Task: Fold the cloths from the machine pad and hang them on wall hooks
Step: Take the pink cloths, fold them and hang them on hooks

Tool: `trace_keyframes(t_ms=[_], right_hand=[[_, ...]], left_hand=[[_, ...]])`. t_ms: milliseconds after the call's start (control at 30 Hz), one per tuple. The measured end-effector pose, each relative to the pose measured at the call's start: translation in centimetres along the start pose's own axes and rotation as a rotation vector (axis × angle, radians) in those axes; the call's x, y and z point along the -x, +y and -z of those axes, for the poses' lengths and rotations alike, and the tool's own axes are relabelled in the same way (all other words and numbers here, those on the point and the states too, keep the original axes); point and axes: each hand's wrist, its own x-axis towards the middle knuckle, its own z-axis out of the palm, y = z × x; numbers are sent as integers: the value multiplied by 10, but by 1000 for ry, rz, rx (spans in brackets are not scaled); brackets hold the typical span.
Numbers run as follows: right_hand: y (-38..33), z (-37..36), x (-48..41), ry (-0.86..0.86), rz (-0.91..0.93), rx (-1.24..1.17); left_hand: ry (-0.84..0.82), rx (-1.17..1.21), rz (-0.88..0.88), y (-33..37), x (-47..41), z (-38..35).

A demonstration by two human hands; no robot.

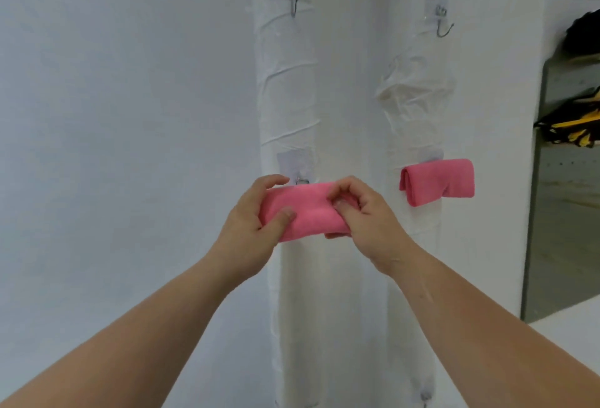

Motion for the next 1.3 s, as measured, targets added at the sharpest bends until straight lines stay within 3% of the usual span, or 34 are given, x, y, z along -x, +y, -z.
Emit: trace_keyframes(t_ms=[200, 333, 733, 867, 933, 1000, 1100, 1300], right_hand=[[-3, 2, -48, 27, 143, 90], [23, 5, -64, 19, 120, 283], [70, -3, -51, 9, 76, 101], [75, -7, -50, 80, 122, 242], [76, -15, -55, 185, 228, 445], [75, -26, -55, 255, 317, 500], [77, -34, -57, 270, 419, 483], [99, -35, -70, 224, 468, 547]], left_hand=[[8, 81, -25, 3, -47, 6], [-6, -117, -7, -16, -61, 3], [-12, -97, 41, -40, -54, -10], [-31, -85, 146, -37, -49, -16], [93, -407, 29, -37, -47, -19], [220, -760, -238, -39, -47, -23], [204, -1001, -585, -51, -47, -30], [167, -920, -524, -96, -54, -43]])
